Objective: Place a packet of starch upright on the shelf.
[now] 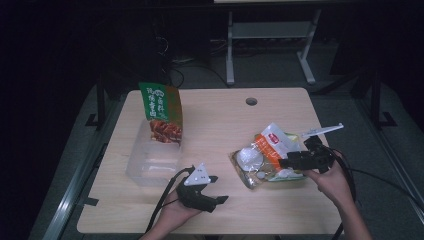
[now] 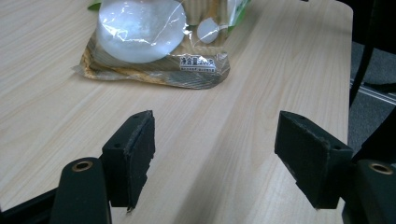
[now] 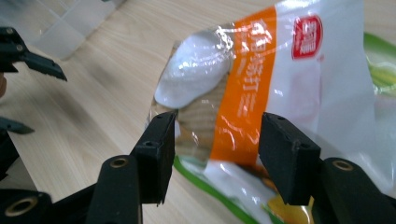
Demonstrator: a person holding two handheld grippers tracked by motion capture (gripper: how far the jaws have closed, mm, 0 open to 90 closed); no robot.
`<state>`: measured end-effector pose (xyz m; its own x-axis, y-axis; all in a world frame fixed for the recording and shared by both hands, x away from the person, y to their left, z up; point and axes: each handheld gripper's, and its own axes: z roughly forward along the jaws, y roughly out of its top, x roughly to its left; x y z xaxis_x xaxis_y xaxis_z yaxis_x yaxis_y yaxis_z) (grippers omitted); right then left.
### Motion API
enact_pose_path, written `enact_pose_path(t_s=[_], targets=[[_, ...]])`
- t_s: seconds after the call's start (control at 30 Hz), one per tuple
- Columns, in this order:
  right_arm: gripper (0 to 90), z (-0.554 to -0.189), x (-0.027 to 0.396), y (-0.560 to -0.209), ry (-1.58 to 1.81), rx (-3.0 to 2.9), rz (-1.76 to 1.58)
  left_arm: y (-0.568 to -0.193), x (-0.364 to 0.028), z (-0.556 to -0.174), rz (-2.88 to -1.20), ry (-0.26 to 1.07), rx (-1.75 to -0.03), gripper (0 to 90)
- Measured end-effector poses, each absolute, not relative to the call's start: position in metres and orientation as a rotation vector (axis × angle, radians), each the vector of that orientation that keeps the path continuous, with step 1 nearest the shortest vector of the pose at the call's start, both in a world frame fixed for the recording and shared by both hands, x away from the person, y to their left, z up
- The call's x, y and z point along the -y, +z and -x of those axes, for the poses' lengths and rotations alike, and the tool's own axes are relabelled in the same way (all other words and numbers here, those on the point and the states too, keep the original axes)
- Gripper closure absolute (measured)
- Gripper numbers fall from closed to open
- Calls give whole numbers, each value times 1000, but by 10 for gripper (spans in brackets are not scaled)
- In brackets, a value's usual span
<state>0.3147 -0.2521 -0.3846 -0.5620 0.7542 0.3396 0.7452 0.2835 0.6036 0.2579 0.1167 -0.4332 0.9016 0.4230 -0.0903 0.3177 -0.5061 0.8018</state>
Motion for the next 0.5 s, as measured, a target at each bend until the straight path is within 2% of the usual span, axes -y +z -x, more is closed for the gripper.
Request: enact_pose_path(t_s=[0.5], targets=[[469, -309, 280, -399, 1147, -2445, -1539, -436, -116, -258, -2150, 141, -534, 285]])
